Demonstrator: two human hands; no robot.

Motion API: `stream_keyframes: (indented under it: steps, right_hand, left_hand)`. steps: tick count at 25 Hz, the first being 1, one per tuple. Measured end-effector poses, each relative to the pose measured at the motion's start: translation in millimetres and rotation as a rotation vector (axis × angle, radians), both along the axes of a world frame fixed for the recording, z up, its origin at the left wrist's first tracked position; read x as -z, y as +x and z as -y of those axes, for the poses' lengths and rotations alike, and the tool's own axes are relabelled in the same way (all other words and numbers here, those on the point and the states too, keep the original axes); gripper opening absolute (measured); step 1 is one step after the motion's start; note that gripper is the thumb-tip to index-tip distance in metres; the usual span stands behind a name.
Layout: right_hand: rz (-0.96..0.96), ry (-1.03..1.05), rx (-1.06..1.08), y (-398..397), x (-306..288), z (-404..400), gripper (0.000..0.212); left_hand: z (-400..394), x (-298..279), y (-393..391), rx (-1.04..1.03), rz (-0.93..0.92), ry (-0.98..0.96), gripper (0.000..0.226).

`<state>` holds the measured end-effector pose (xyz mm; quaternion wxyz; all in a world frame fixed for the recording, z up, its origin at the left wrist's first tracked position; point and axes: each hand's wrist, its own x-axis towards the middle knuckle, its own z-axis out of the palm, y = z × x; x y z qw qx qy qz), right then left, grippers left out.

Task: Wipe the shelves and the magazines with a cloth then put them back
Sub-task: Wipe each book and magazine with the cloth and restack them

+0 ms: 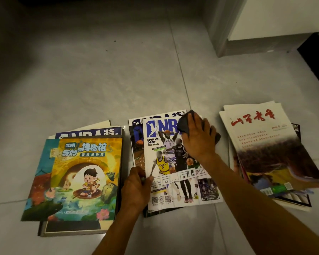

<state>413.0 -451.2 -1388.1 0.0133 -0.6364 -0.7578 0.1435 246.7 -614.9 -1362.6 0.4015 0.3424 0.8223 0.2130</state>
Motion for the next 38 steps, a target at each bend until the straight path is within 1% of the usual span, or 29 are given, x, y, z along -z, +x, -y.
stream_keyframes:
  steps: [1, 2, 4, 5, 6, 7, 9, 11, 12, 14, 15, 17, 20, 22, 24, 26, 28, 30, 31, 33, 36, 38]
  right_hand:
    - [-0.009, 0.016, -0.015, -9, 0, 3, 0.072]
    - [-0.020, 0.047, -0.112, -20, -1, 17, 0.072]
    - [0.001, 0.080, -0.408, -36, -5, 61, 0.072]
    - [0.018, 0.074, -0.527, -38, -5, 71, 0.072]
    - [0.023, 0.069, -0.611, -39, -5, 65, 0.070]
    - [0.016, 0.070, -0.648, -42, -6, 48, 0.069]
    - [-0.003, -0.031, -0.561, -51, -12, 12, 0.067]
    - [-0.050, -0.076, -0.439, -57, -15, 5, 0.066]
    - [-0.078, -0.059, -0.429, -58, -14, 17, 0.067]
    - [-0.090, 0.004, -0.484, -46, -10, 68, 0.066]
    - [-0.096, 0.032, -0.491, -35, -7, 98, 0.065]
    - [-0.107, 0.036, -0.469, -11, -4, 150, 0.064]
    - [-0.147, 0.045, -0.530, 19, -2, 190, 0.063]
    - [-0.145, 0.033, -0.536, 43, -1, 188, 0.060]
    - [-0.129, -0.003, -0.452, 54, -4, 188, 0.059]
    - [-0.124, -0.031, -0.419, 33, -7, 199, 0.061]
    - [-0.151, -0.040, -0.490, -6, -8, 214, 0.064]
    - [-0.144, -0.024, -0.562, -27, -8, 217, 0.065]
    - [-0.118, -0.021, -0.590, -22, -9, 213, 0.066]
    - [-0.105, -0.012, -0.602, 11, -7, 209, 0.065]
    - [-0.161, -0.027, -0.471, 78, -5, 198, 0.070]
    - [-0.227, -0.098, -0.358, 92, -7, 179, 0.066]
  left_hand:
    - [0, -1, 1, -0.005, 0.008, -0.002, 0.020]
    - [1, -1, 1, -0.012, 0.013, -0.003, 0.020]
    - [2, -2, 0, -0.007, 0.011, 0.003, 0.019]
    - [1, -2, -1, 0.001, 0.004, 0.009, 0.018]
    - [0, -2, -1, 0.007, -0.001, 0.015, 0.018]
    - [0, -3, -1, 0.005, 0.000, 0.016, 0.018]
    - [-1, -5, 0, 0.001, 0.013, 0.002, 0.019]
    - [0, -6, 0, -0.005, 0.037, -0.009, 0.018]
    - [1, -5, -2, -0.001, 0.043, -0.011, 0.017]
    - [0, -7, -9, 0.007, 0.094, -0.015, 0.008]
    - [-2, -10, -11, 0.003, 0.130, -0.014, 0.009]
    - [-4, -12, -15, -0.042, 0.171, -0.011, 0.018]
    - [-5, -11, -14, -0.024, 0.125, -0.016, 0.012]
    - [-2, -8, -14, -0.046, 0.192, 0.004, 0.022]
    - [-1, -7, -15, -0.104, 0.252, -0.005, 0.030]
    - [-2, -4, -17, -0.086, 0.208, -0.006, 0.030]
    - [-2, -1, -17, -0.056, 0.154, 0.021, 0.030]
    - [-3, -1, -16, -0.027, 0.130, 0.027, 0.030]
    - [-3, -2, -16, -0.016, 0.125, 0.021, 0.029]
    - [-3, -2, -18, -0.013, 0.121, 0.005, 0.028]
    - [-4, -1, -15, -0.021, 0.125, -0.017, 0.027]
    - [-2, 0, -14, -0.020, 0.111, -0.015, 0.027]
